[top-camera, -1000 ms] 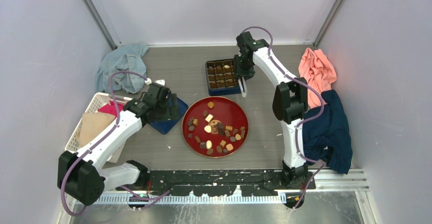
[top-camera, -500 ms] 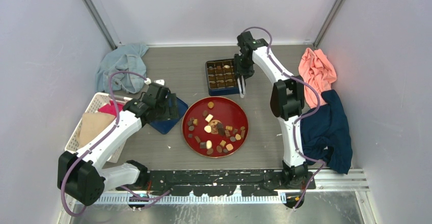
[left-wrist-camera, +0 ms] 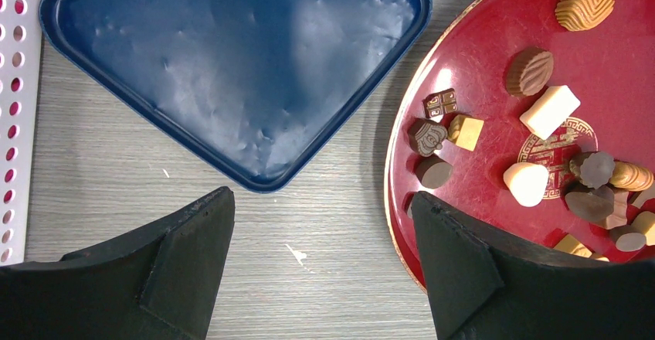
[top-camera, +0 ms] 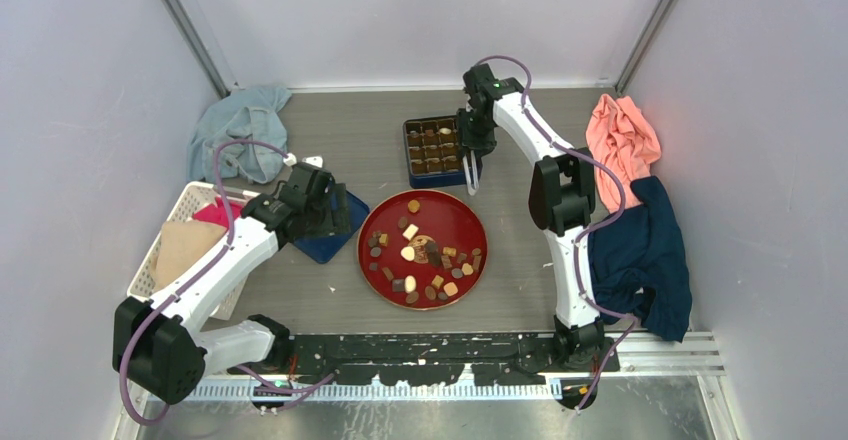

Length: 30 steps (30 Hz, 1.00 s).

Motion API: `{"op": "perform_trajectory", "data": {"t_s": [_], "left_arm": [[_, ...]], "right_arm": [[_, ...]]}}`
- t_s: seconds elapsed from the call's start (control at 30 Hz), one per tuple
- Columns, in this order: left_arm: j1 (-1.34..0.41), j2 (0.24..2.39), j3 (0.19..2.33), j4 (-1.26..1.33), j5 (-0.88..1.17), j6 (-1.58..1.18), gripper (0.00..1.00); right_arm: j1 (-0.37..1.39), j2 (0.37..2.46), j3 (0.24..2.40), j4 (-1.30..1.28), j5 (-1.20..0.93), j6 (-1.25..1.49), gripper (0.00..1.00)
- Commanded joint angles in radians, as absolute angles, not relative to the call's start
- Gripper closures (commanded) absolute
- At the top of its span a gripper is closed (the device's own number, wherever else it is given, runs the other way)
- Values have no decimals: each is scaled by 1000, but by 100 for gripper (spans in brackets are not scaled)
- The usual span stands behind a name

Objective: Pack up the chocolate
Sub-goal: Place the fake chocolate in the packing box.

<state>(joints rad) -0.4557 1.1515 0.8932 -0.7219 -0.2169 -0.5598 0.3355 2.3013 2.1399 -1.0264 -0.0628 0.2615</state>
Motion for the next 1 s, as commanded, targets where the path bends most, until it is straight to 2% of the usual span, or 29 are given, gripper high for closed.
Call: {"op": "perform_trajectory", "data": {"t_s": [0.0,0.1,0.33,0.6,0.83,0.9,0.97], "left_arm": [[-449,1132,911,-695,-227,-549,15],[-449,1133,911,-695,-227,-548,15],[-449,1125,907,-696,-233,-549,15],[-449,1126,906,-695,-226,-552,15],[-449,1121,902,-695,-225,-555,15],[-449,1120,902,-696,-224,-555,15],[-449,1119,902,-696,-223,-555,15]], "right_arm": [[335,2226,2145,-1021,-78,262,75],[336,2229,2144,-1023,-75,261,72],[335,2218,2144,-1020,-70,267,57],[336,2197,2136,-1023,-59,265,54],[336,2172,2127,-1022,-55,266,54],[336,2153,2125,-1020,-50,270,58],[339,2121,2127,-1030,-45,270,66]]}}
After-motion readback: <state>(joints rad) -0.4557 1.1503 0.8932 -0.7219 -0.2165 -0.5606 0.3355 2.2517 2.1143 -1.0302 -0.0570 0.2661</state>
